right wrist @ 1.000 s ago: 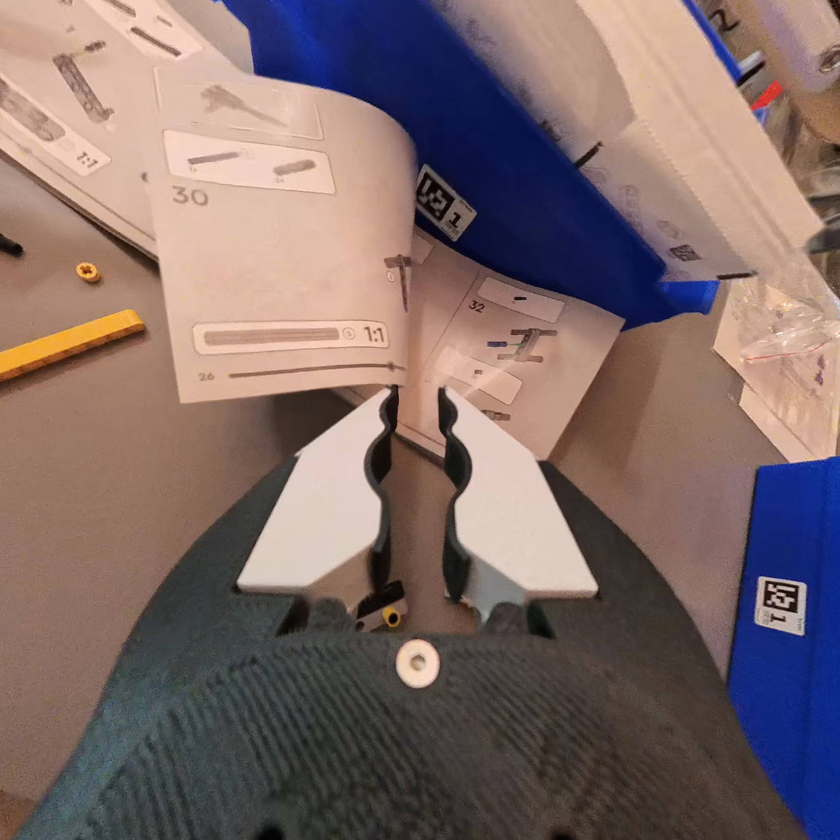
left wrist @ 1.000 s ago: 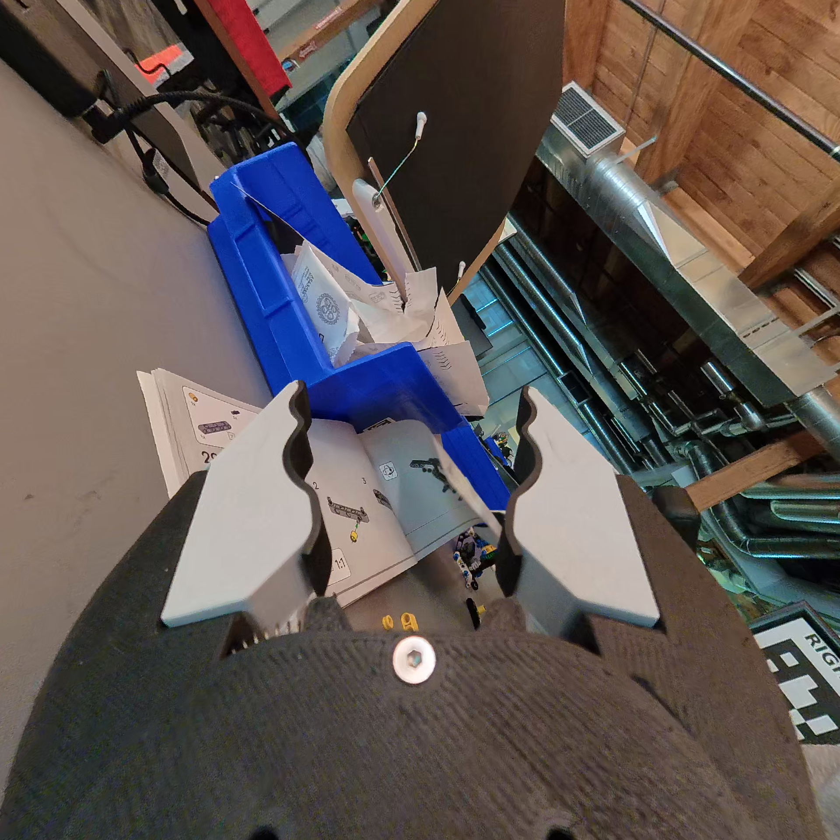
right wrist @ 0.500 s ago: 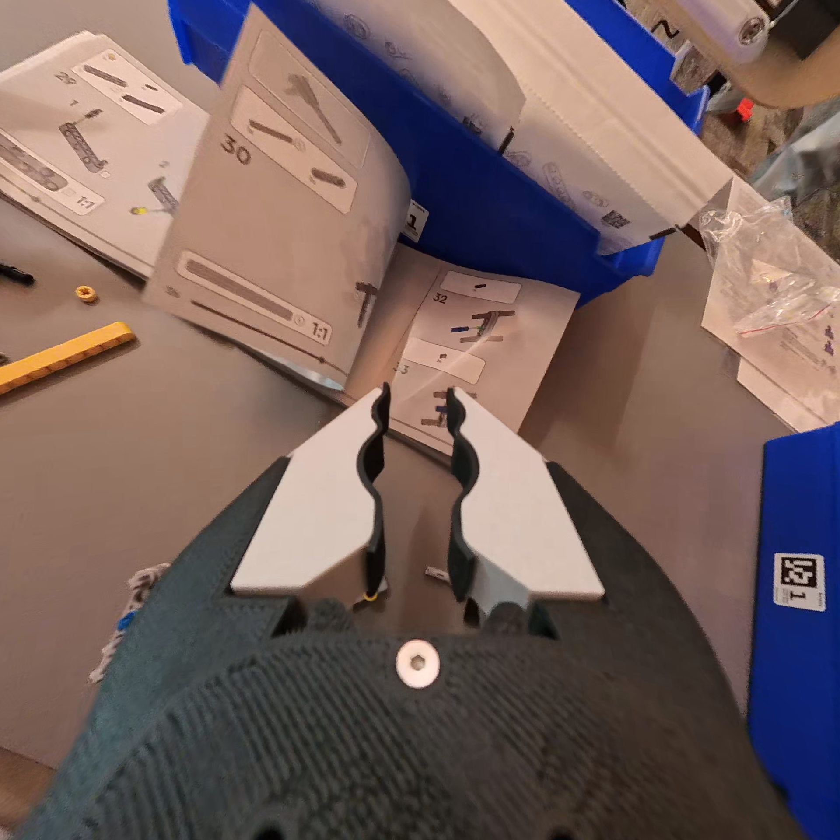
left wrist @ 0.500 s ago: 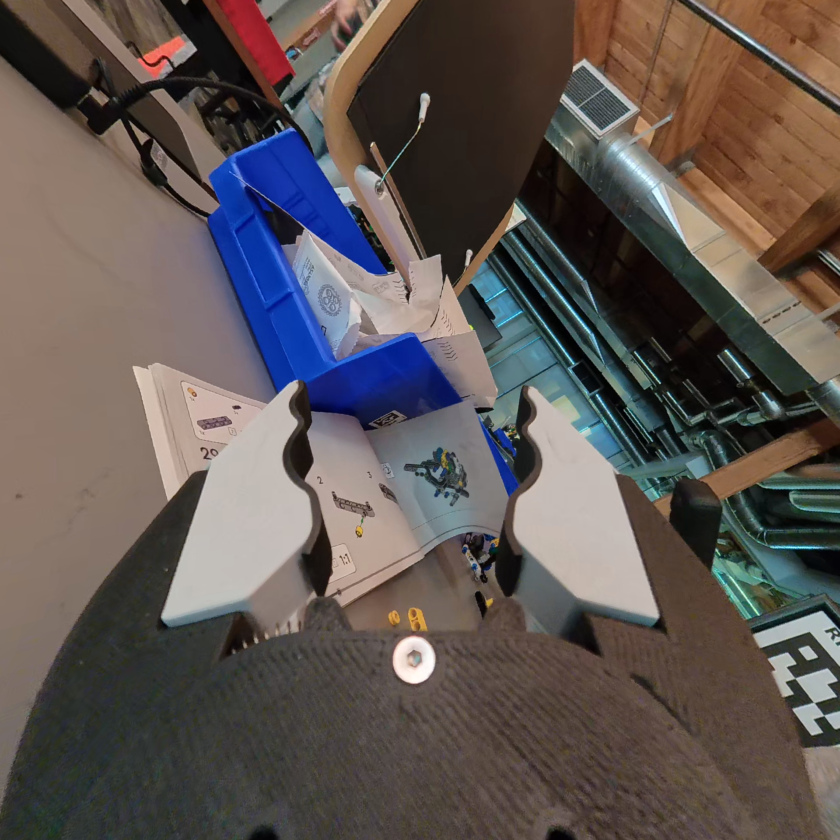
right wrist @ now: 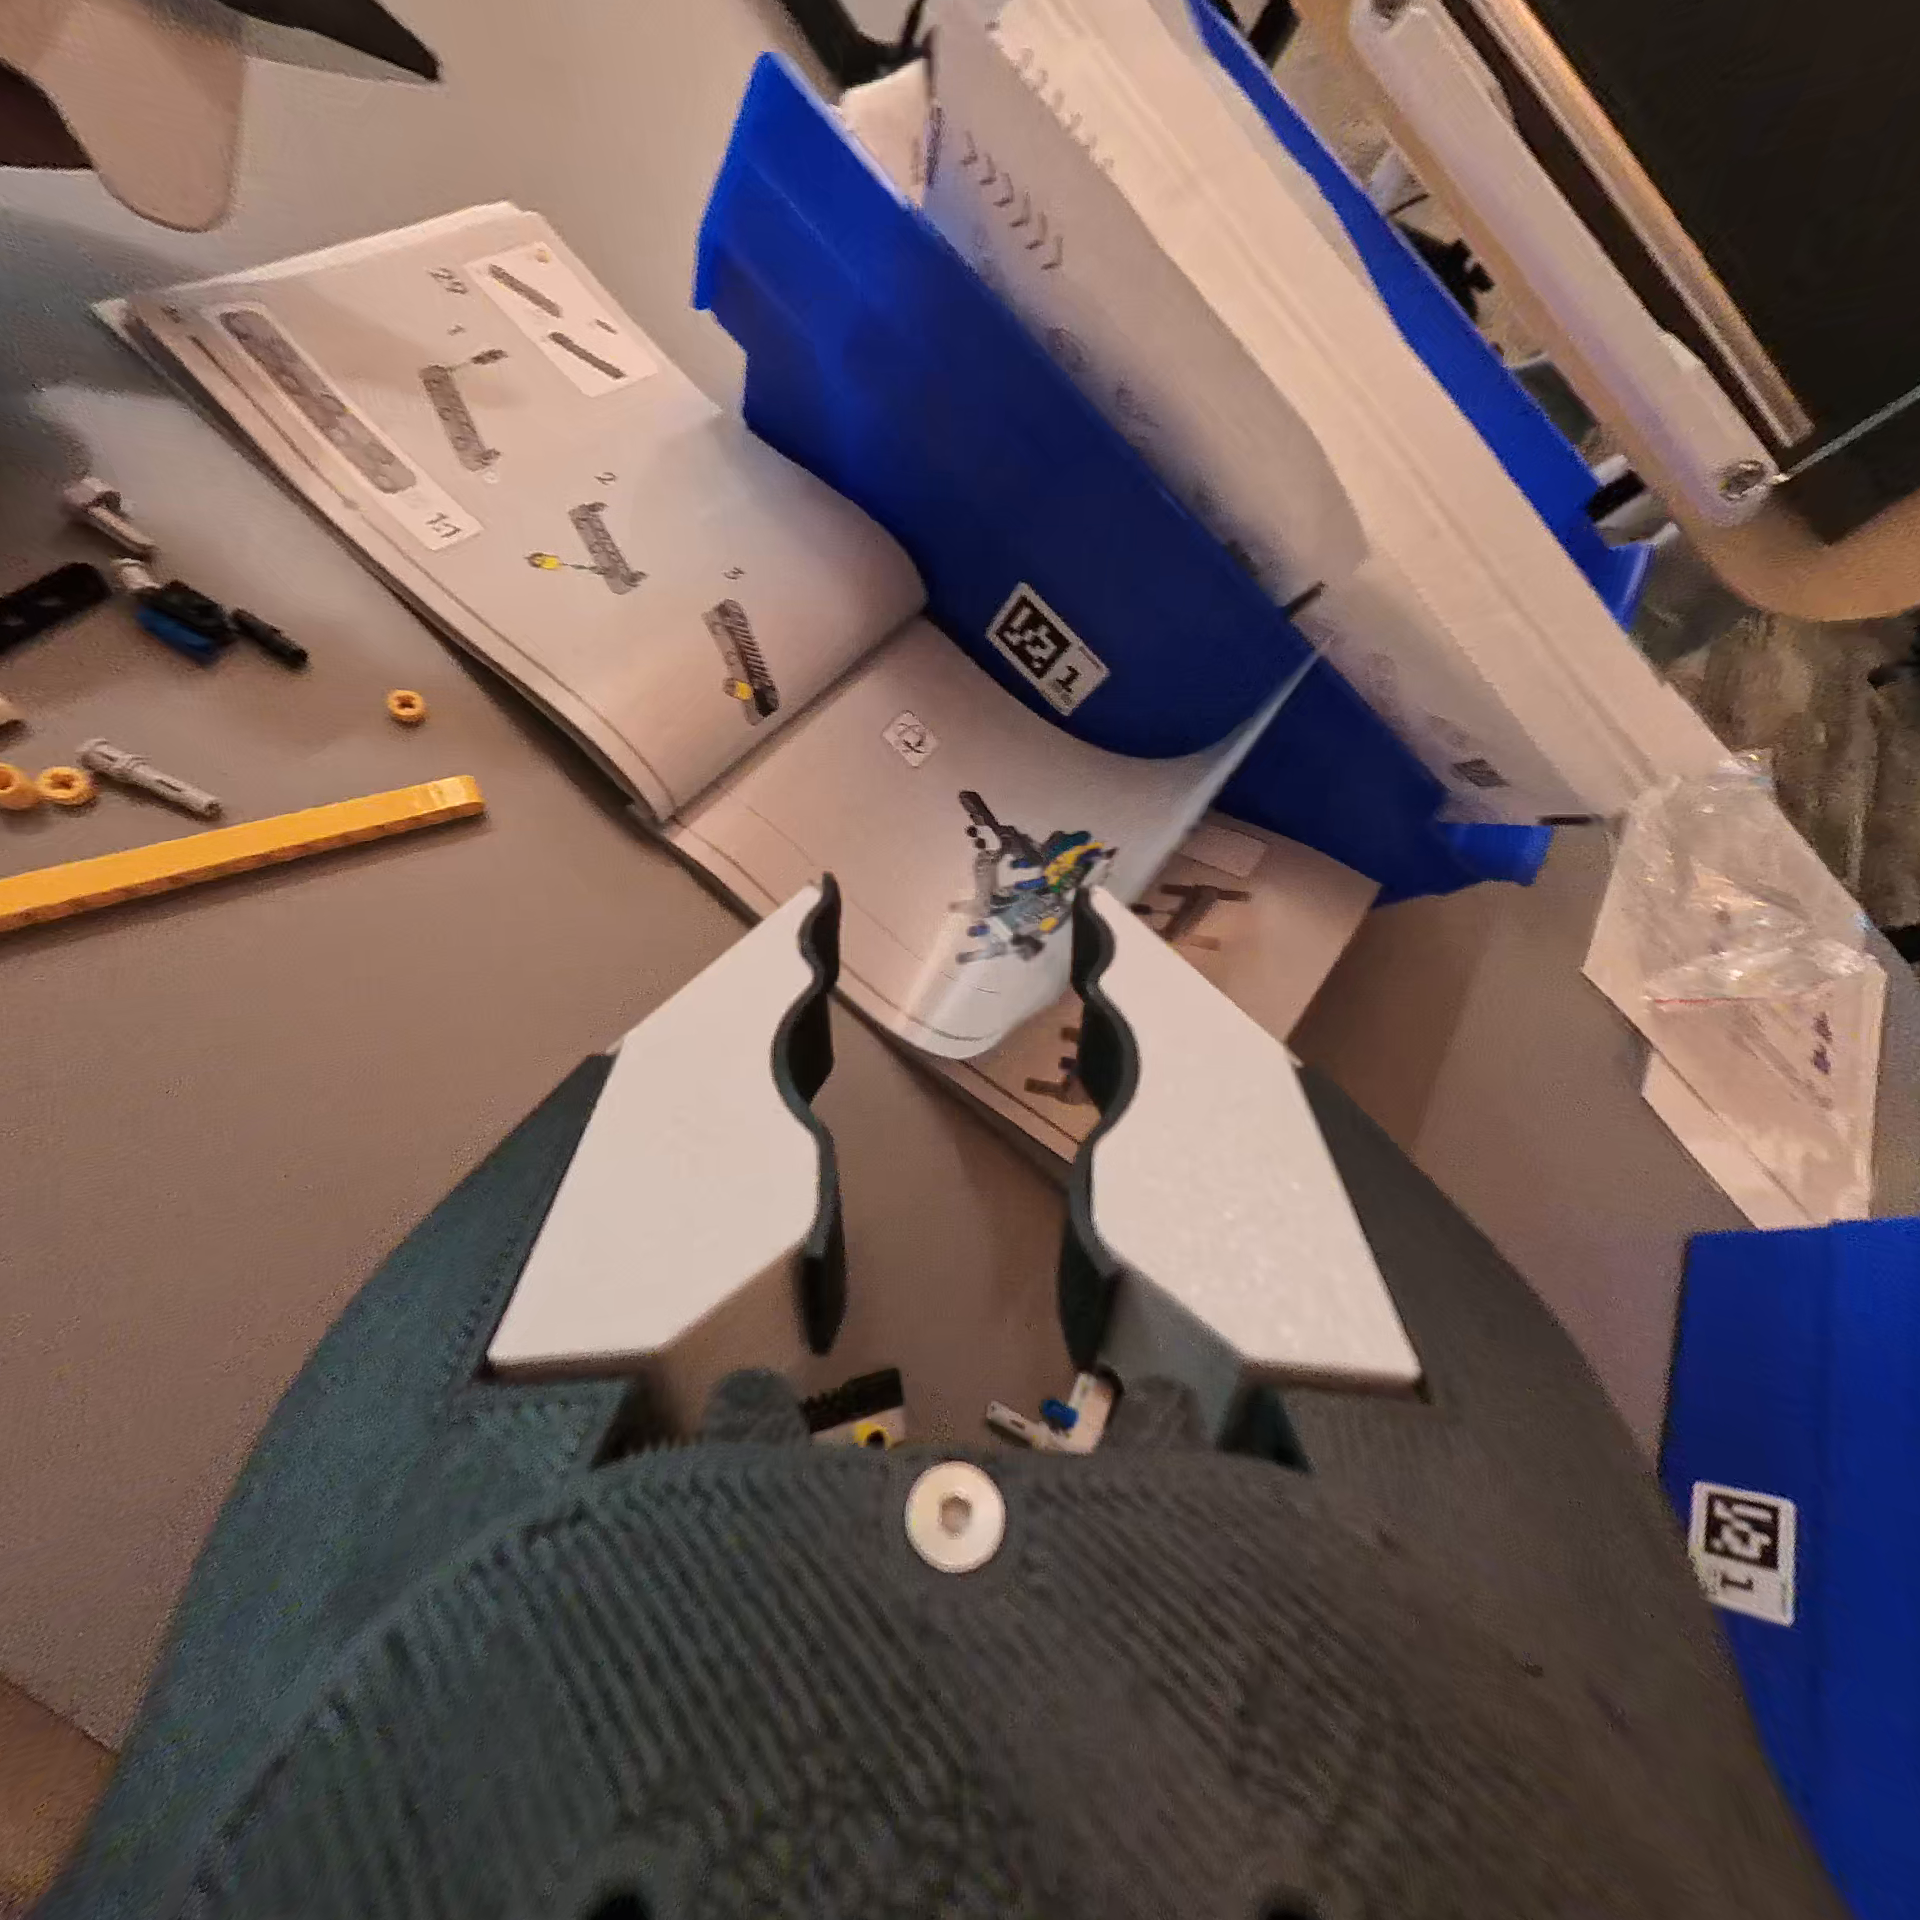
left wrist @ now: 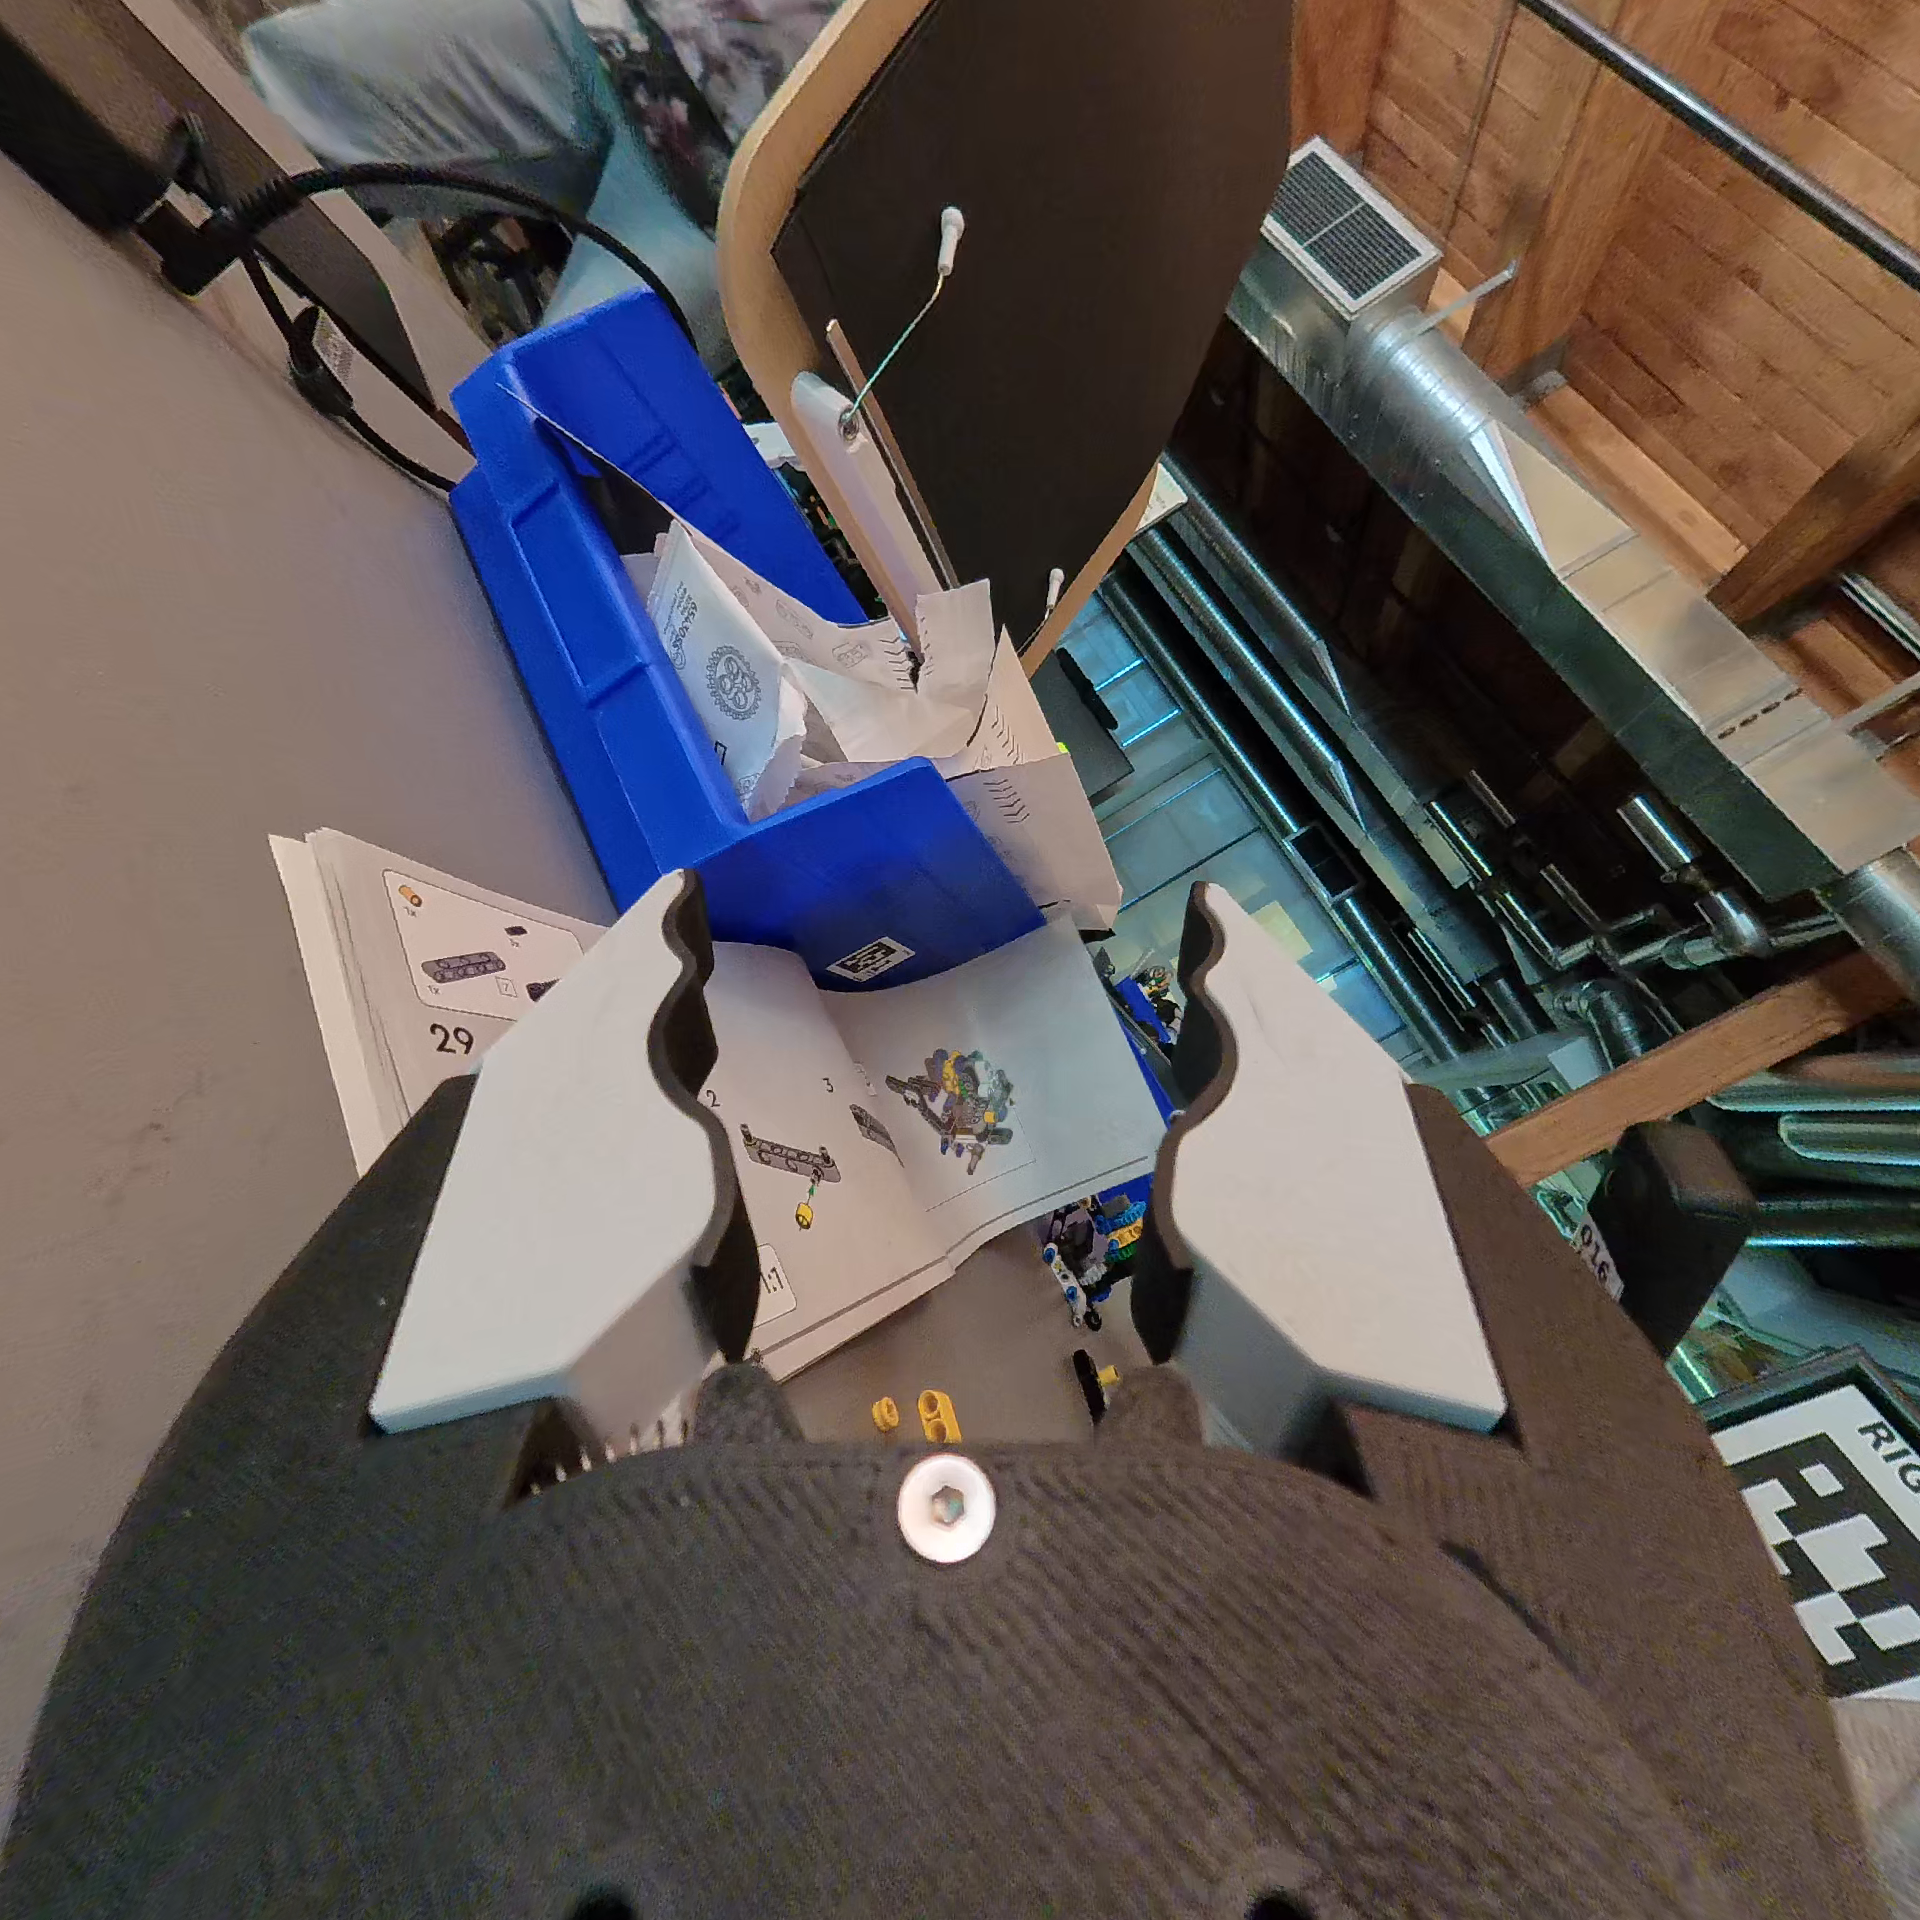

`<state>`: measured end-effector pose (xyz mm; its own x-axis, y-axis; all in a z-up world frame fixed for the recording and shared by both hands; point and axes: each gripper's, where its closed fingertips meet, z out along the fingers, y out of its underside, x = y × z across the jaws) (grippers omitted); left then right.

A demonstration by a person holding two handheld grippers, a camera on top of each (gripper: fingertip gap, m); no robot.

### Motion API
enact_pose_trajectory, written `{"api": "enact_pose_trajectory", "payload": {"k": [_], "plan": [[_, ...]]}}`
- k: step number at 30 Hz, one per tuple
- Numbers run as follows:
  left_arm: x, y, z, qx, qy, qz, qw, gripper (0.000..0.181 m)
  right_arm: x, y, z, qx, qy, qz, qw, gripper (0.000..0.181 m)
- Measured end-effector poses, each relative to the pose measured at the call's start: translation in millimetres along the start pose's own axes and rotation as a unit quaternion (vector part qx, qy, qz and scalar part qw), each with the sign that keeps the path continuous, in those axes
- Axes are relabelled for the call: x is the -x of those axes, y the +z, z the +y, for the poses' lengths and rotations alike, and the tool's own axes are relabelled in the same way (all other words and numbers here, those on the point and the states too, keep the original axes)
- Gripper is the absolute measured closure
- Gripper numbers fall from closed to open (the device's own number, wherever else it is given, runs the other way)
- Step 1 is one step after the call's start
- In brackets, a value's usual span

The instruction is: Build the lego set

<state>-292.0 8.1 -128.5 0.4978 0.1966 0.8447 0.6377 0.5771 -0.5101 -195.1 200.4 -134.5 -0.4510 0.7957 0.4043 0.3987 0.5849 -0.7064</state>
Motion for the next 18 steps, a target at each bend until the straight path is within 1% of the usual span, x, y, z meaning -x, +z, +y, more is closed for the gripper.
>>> {"api": "enact_pose_trajectory", "payload": {"k": [5, 8, 11, 14, 18], "plan": [[2, 1, 2, 0.005, 0.005, -0.004, 1.000, 0.092, -24, -16, 2, -0.026, 0.047, 0.015, 0.998, 0.140], [2, 1, 3, 0.008, 0.016, -0.005, 1.000, 0.093, -42, -28, 9, -0.040, 0.063, 0.035, 0.997, 0.141], [-2, 1, 2, 0.007, 0.035, -0.001, 0.999, 0.095, -55, -40, 15, -0.072, 0.086, 0.040, 0.993, 0.142], [-3, 3, 6, 0.019, 0.062, -0.006, 0.998, 0.095, -58, -52, 17, -0.130, 0.113, 0.025, 0.985, 0.144], [-2, 5, 10, 0.033, 0.115, -0.025, 0.992, 0.095, -48, -58, 27, -0.197, 0.128, -0.017, 0.972, 0.148]]}}
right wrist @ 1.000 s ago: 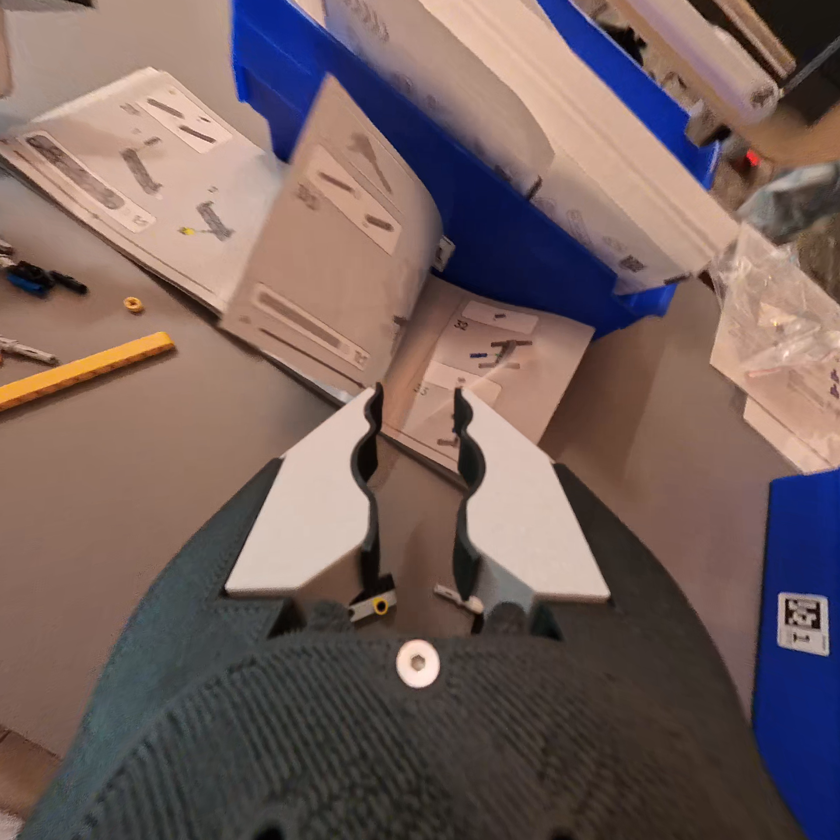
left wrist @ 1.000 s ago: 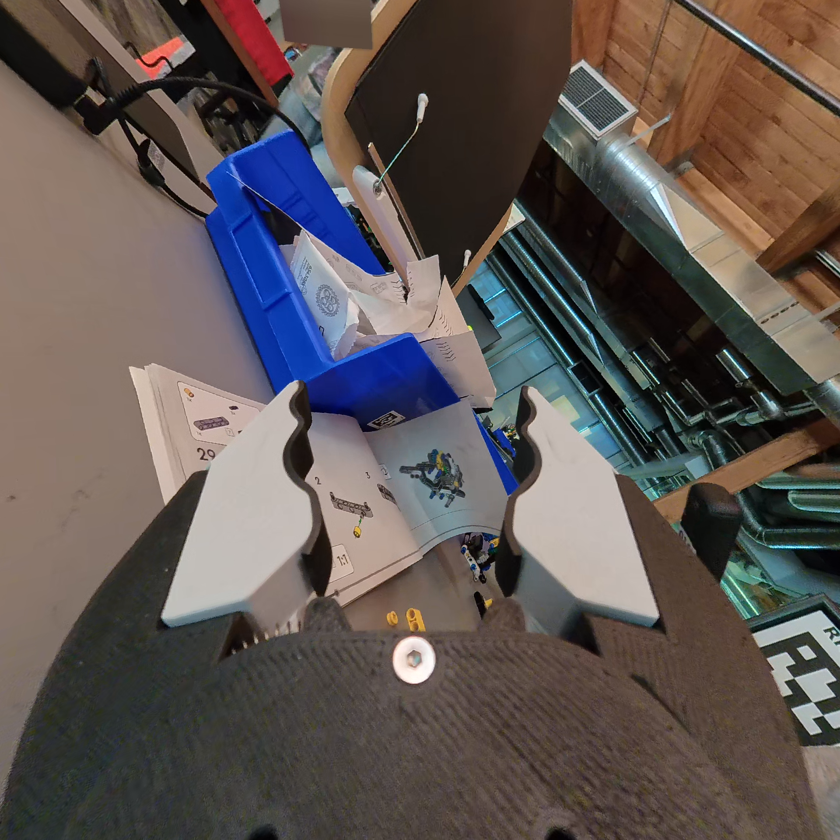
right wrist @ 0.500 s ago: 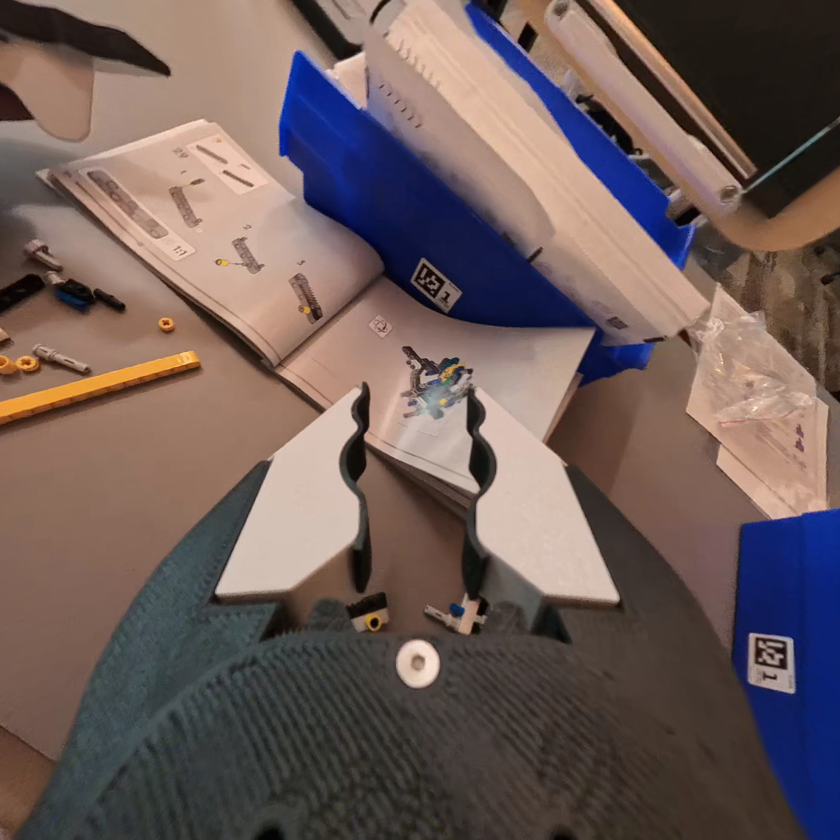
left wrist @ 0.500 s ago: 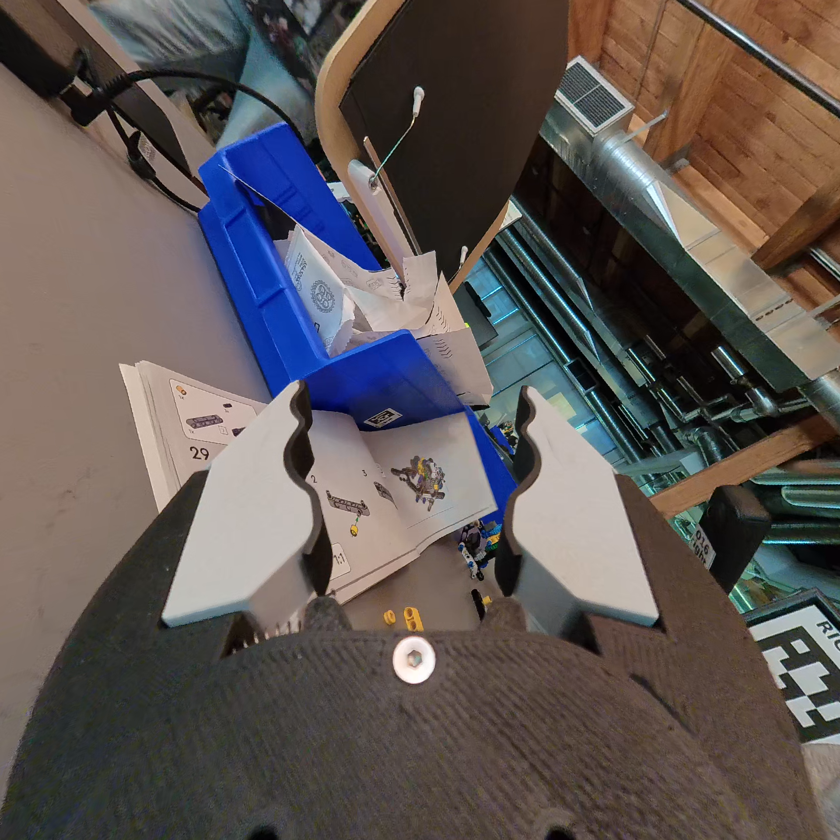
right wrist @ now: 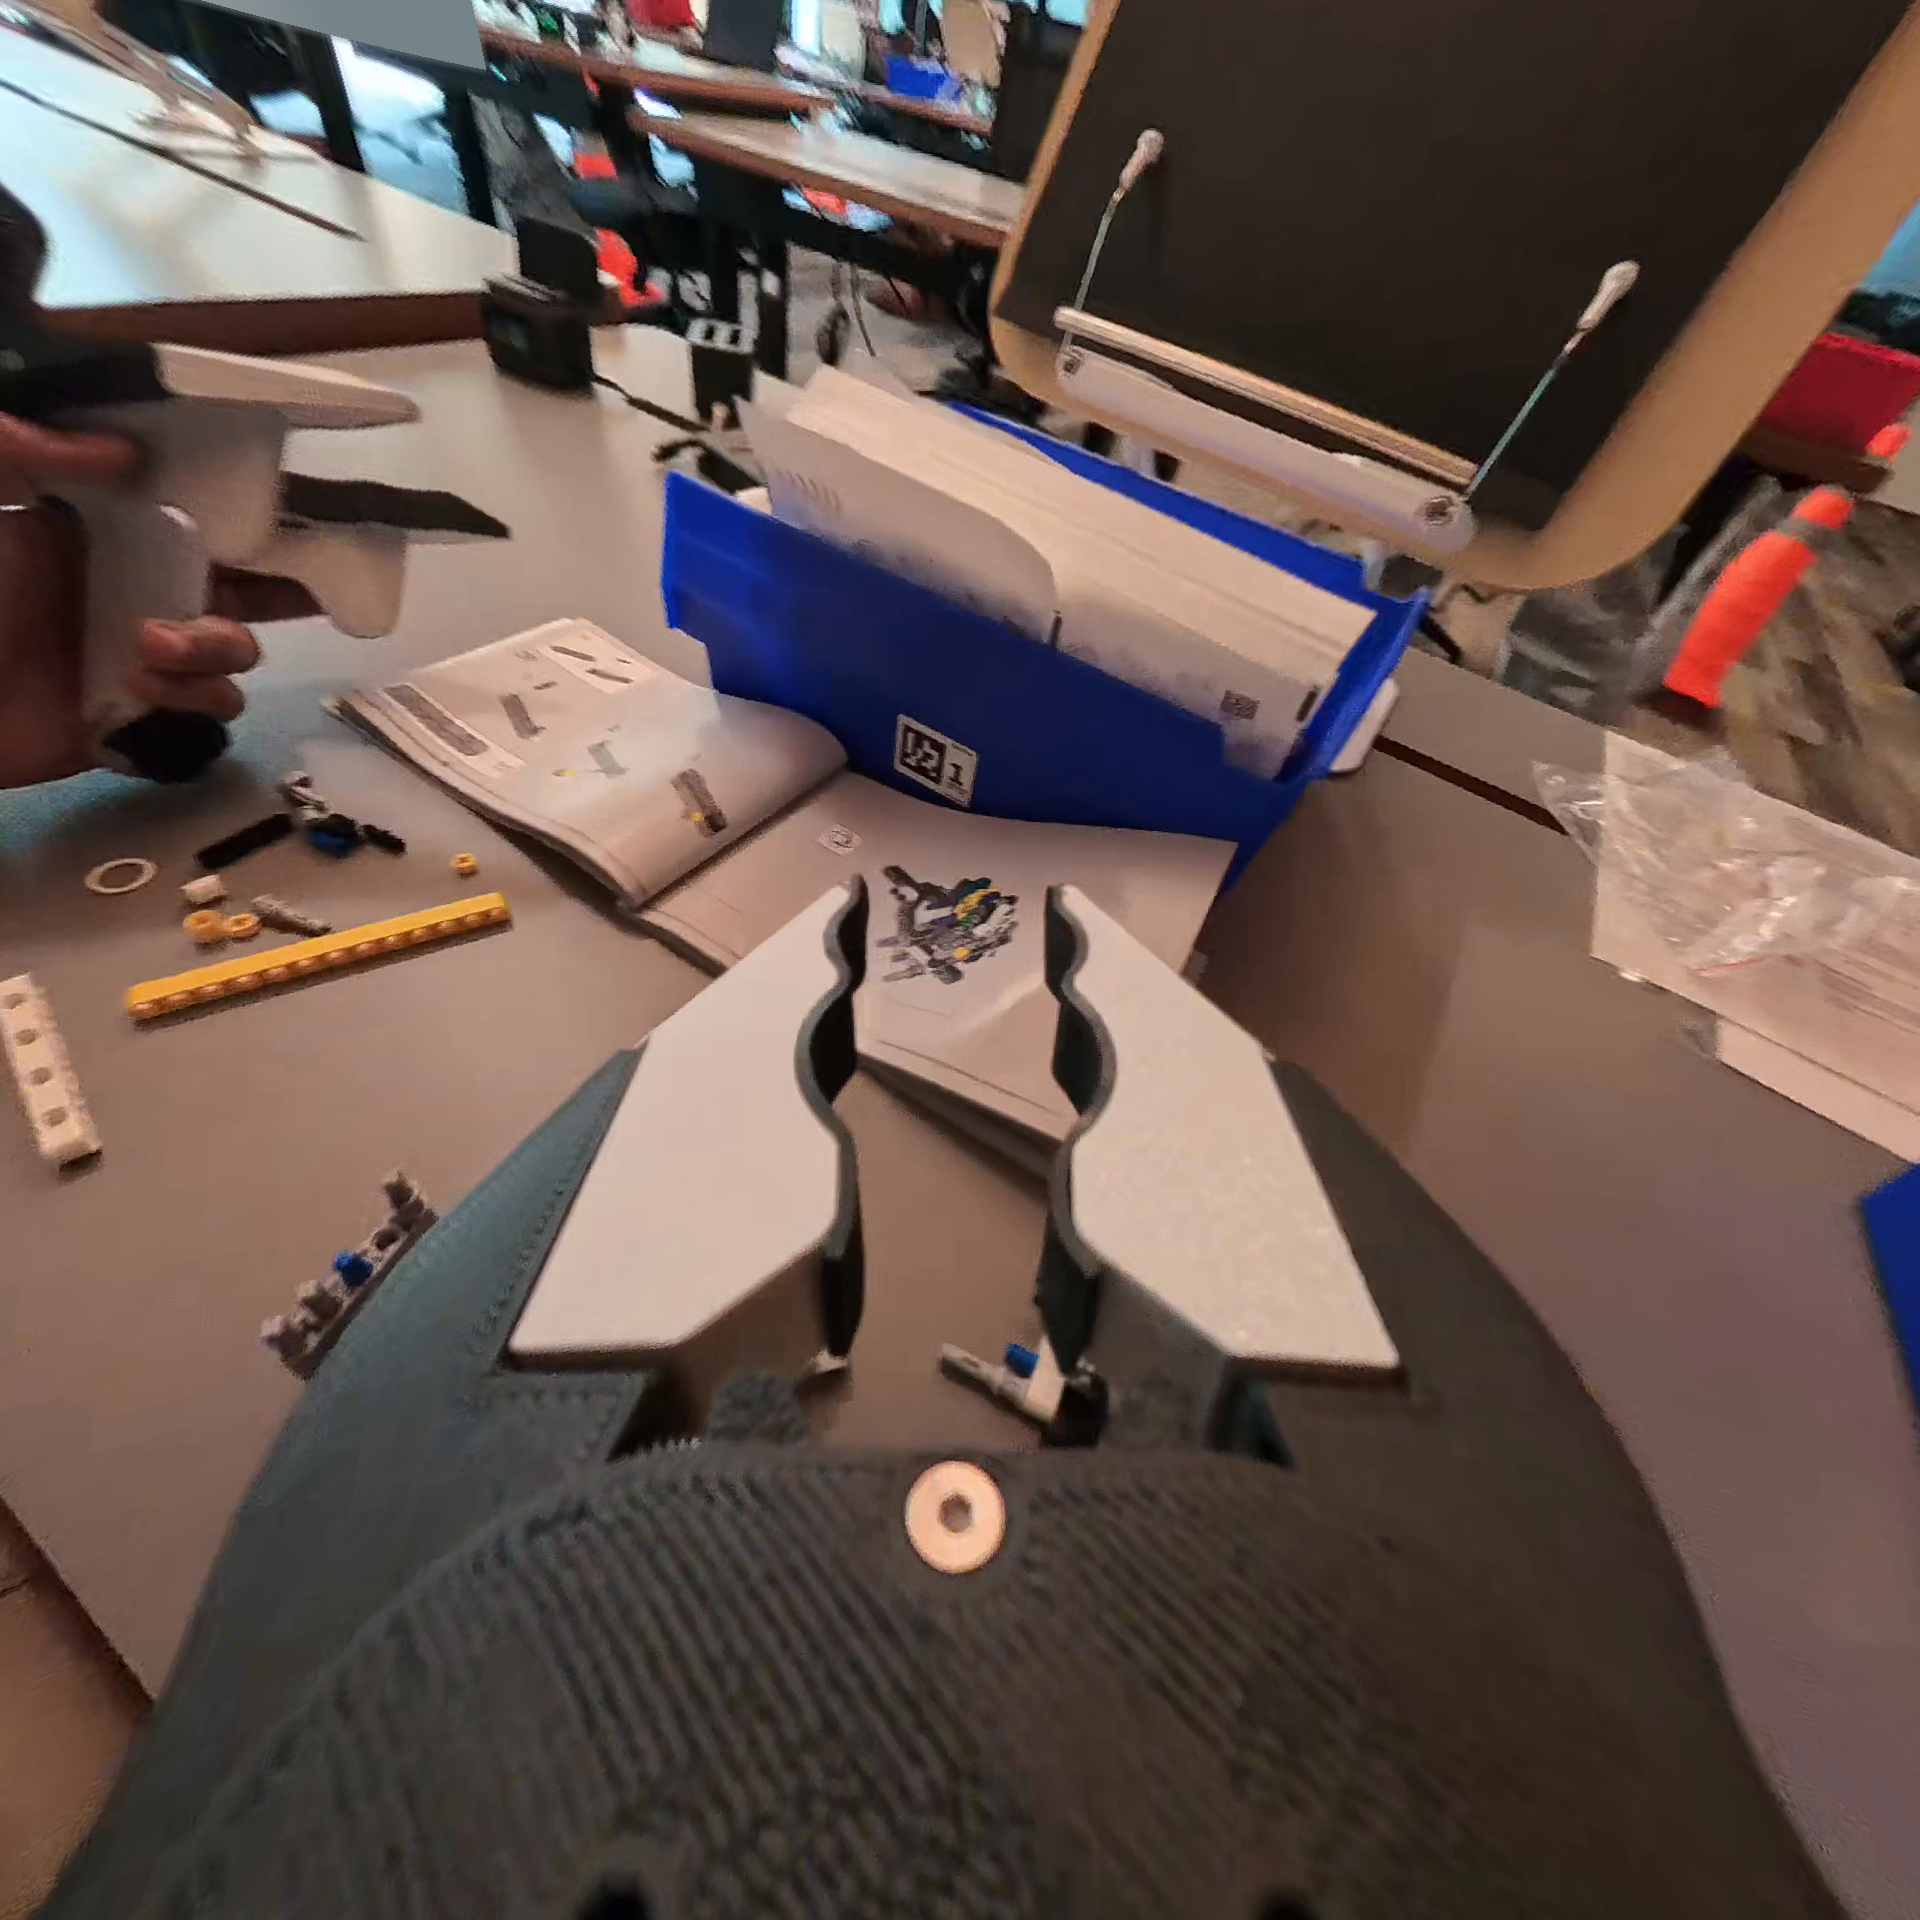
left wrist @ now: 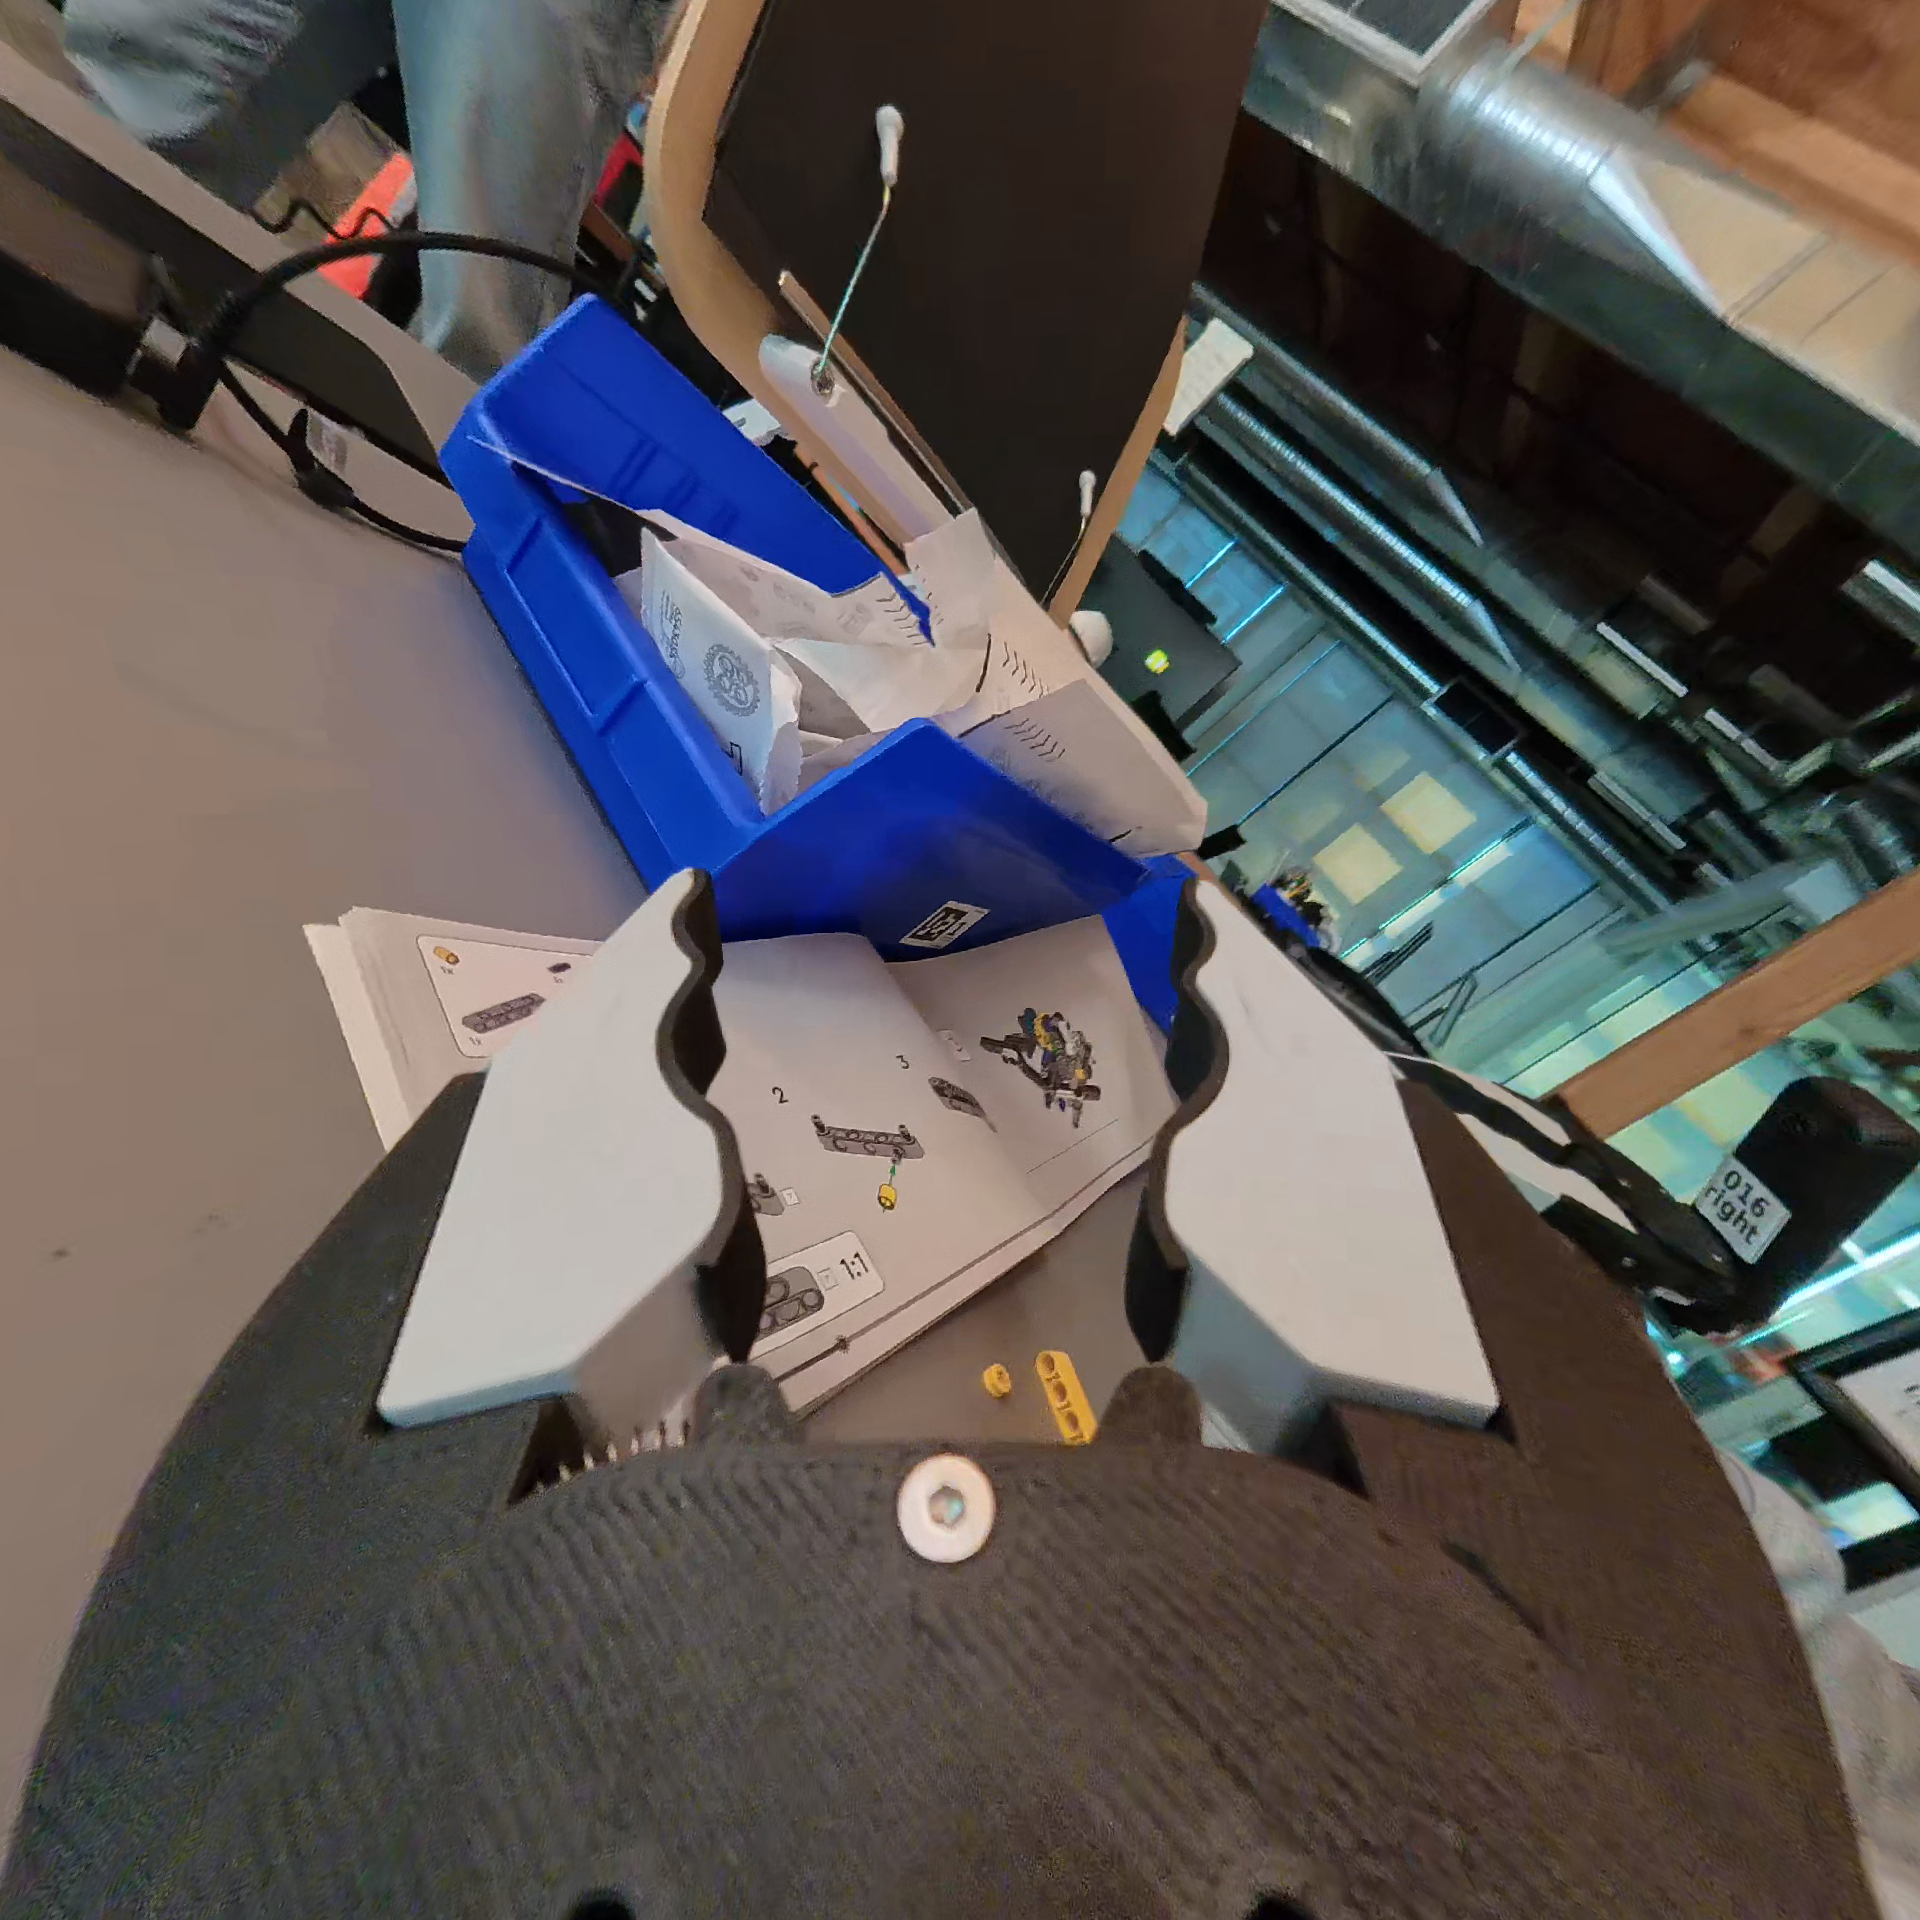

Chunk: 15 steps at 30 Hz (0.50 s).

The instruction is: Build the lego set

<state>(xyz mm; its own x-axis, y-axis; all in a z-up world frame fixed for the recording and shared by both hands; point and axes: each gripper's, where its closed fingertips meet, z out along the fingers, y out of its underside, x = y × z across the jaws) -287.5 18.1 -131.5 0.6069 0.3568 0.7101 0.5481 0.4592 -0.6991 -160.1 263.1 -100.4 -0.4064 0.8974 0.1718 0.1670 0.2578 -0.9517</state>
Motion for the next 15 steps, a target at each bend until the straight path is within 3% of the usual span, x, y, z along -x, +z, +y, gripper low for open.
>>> {"api": "enact_pose_trajectory", "payload": {"k": [5, 8, 11, 15], "plan": [[-6, 4, 7, 0.018, 0.066, -0.018, 0.998, 0.100, 15, -5, 33, -0.018, -0.004, -0.060, 0.998, 0.150], [-8, 7, 10, 0.021, 0.092, -0.026, 0.995, 0.102, 23, -13, 51, 0.002, 0.012, -0.092, 0.996, 0.163], [-10, 8, 13, 0.024, 0.110, -0.030, 0.993, 0.102, 28, -20, 43, -0.004, 0.007, -0.114, 0.993, 0.163], [-9, 6, 7, 0.005, 0.136, -0.046, 0.990, 0.101, 24, -19, 59, 0.026, 0.025, -0.120, 0.992, 0.162]]}}
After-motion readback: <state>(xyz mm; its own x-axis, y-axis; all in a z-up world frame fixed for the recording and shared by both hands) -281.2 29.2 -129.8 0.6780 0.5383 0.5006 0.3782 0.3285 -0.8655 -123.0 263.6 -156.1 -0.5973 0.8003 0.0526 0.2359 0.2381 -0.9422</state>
